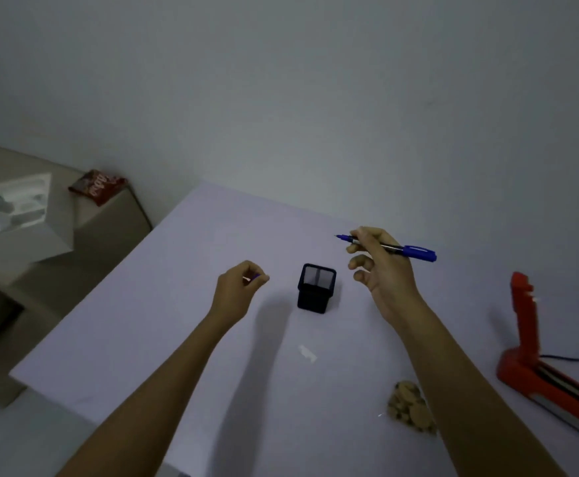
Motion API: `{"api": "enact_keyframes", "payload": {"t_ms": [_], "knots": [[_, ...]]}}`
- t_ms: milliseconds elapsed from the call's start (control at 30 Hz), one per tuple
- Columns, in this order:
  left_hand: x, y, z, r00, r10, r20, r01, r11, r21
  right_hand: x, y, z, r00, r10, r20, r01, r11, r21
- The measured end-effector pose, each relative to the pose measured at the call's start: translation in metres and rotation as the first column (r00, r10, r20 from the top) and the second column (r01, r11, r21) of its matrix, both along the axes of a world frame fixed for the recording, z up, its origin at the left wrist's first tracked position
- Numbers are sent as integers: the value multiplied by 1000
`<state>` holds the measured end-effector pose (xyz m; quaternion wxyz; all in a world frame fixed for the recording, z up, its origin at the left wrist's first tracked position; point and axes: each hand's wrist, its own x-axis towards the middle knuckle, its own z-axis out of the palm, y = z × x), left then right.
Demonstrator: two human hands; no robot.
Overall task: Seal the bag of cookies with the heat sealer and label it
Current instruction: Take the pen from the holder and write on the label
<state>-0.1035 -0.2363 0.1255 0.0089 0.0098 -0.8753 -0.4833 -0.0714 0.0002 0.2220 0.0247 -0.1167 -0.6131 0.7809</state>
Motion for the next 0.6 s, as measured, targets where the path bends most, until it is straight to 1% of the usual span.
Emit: {"api": "enact_keyframes", "payload": {"t_ms": [100, 233, 333, 433, 600], "knots": [[-11, -6, -67, 995, -15, 103, 25, 995, -100, -6, -5, -42, 993, -55, 102, 55, 998, -1], [-19, -17, -119, 987, -39, 156, 60, 989, -132, -17, -10, -76, 980, -90, 177, 93, 996, -10], [-26, -22, -135, 984, -27, 174, 53, 988, -145, -24, -13, -90, 978, -102, 183, 108, 994, -19], [-32, -26, -145, 985, -52, 163, 82, 980, -182, -28, -17, -98, 979, -105, 176, 110, 994, -17], [-36, -31, -151, 989, -53, 138, 71, 988, -134, -28, -23, -101, 978, -117, 175, 120, 993, -4]]}}
